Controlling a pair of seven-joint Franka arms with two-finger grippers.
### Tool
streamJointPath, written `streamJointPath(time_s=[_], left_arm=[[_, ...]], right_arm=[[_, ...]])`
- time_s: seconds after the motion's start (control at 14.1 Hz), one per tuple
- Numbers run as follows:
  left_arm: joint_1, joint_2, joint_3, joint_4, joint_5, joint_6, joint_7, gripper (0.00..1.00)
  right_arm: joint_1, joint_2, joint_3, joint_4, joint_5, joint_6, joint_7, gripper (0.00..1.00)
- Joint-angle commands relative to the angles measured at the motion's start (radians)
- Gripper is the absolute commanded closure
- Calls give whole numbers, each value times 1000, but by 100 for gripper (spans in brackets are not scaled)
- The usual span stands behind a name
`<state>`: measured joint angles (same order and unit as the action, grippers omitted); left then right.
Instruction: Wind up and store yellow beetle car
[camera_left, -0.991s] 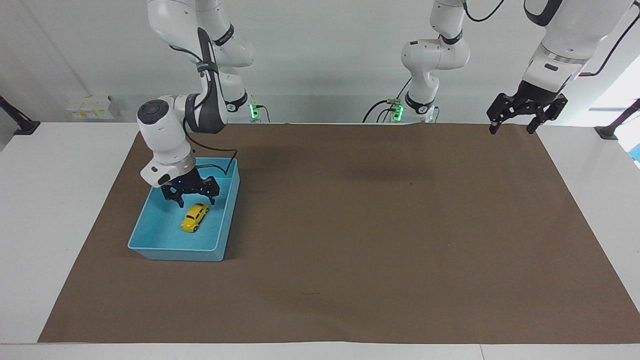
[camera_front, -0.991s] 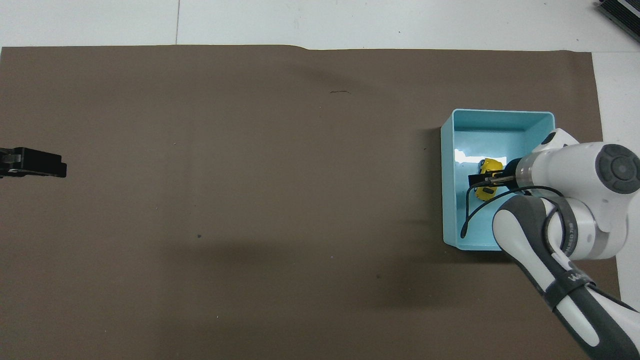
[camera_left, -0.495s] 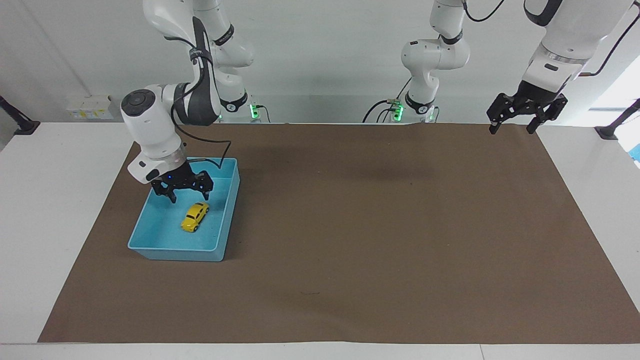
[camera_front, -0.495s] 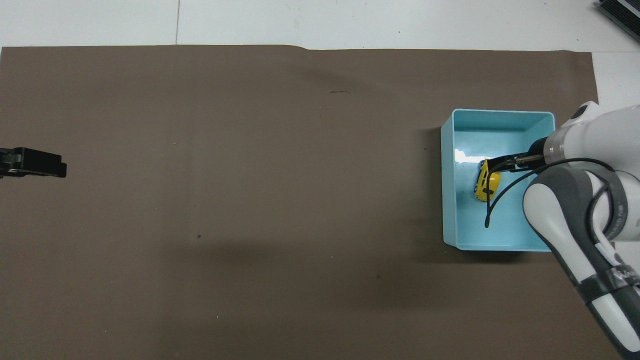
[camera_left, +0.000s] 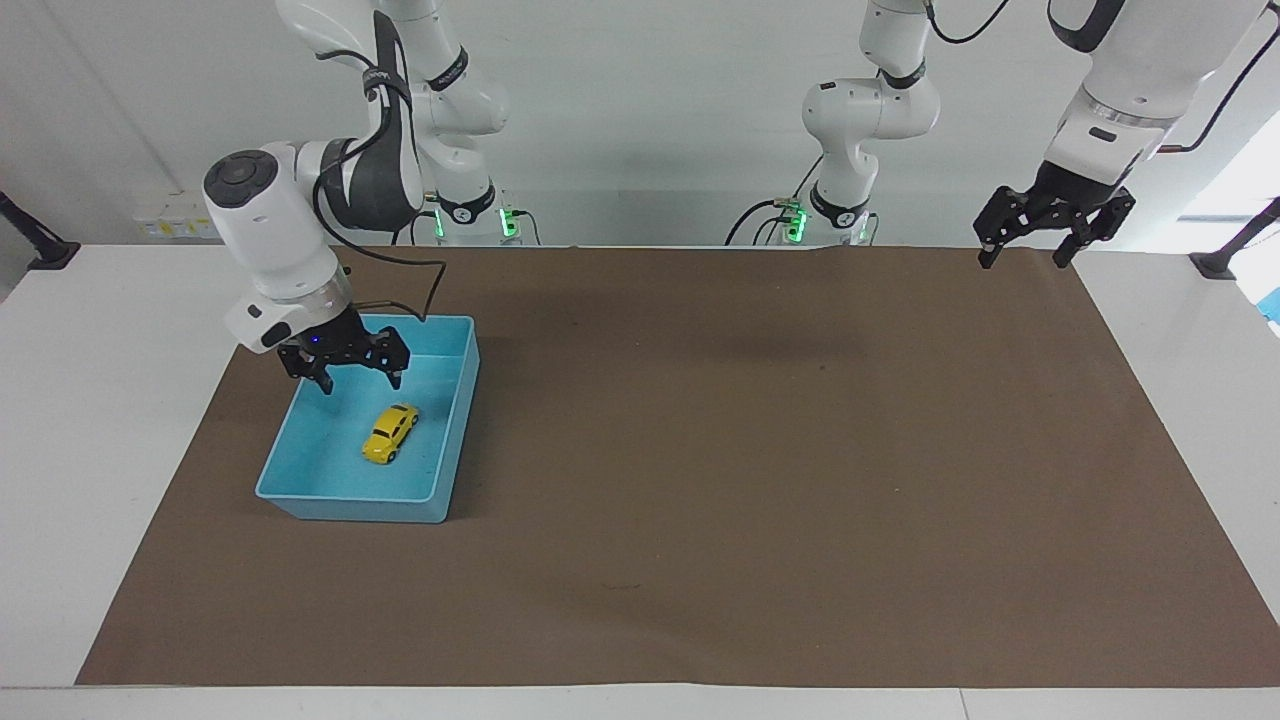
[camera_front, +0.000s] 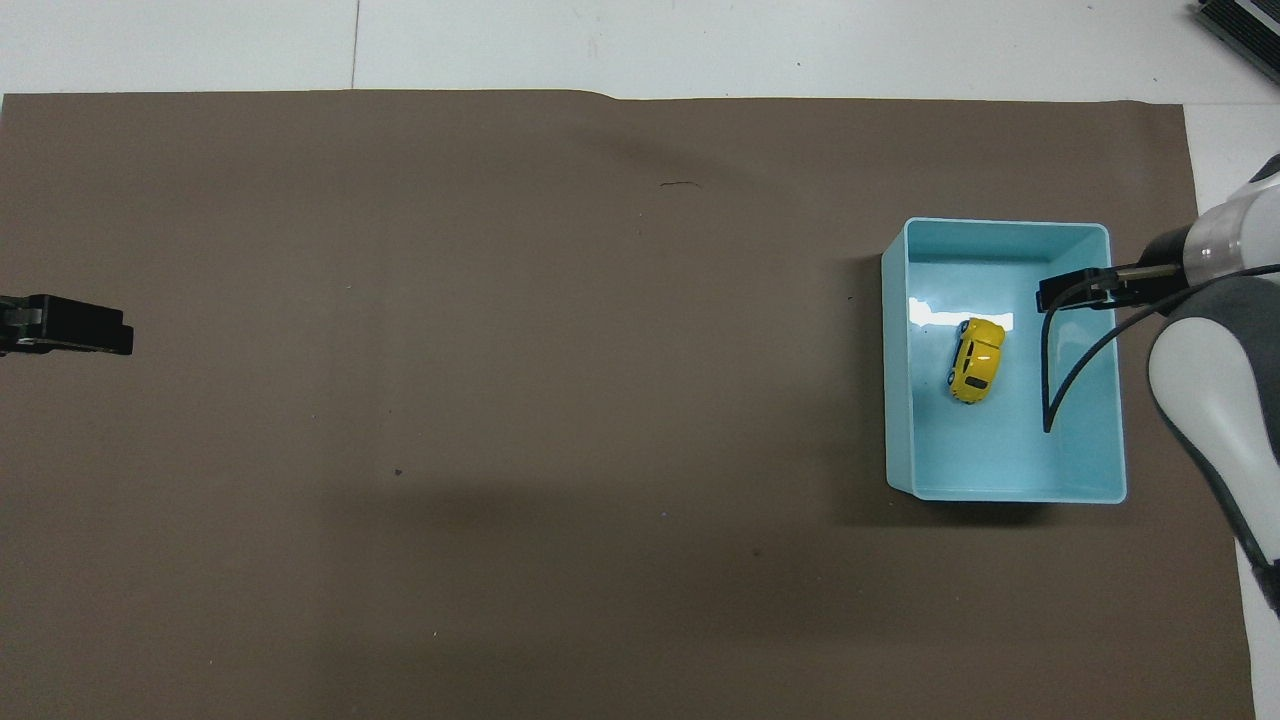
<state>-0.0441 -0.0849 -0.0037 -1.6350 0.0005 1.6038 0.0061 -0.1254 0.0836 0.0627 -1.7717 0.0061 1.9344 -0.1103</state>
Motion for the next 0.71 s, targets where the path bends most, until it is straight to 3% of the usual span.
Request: streamJointPath(time_s=[0.0, 0.64], left_arm=[[15, -9, -7, -6, -17, -10, -3, 0], [15, -9, -7, -6, -17, -10, -3, 0]], right_arm=[[-5, -4, 6, 53, 6, -67, 17, 0], [3, -44, 11, 95, 8, -222, 67, 0]])
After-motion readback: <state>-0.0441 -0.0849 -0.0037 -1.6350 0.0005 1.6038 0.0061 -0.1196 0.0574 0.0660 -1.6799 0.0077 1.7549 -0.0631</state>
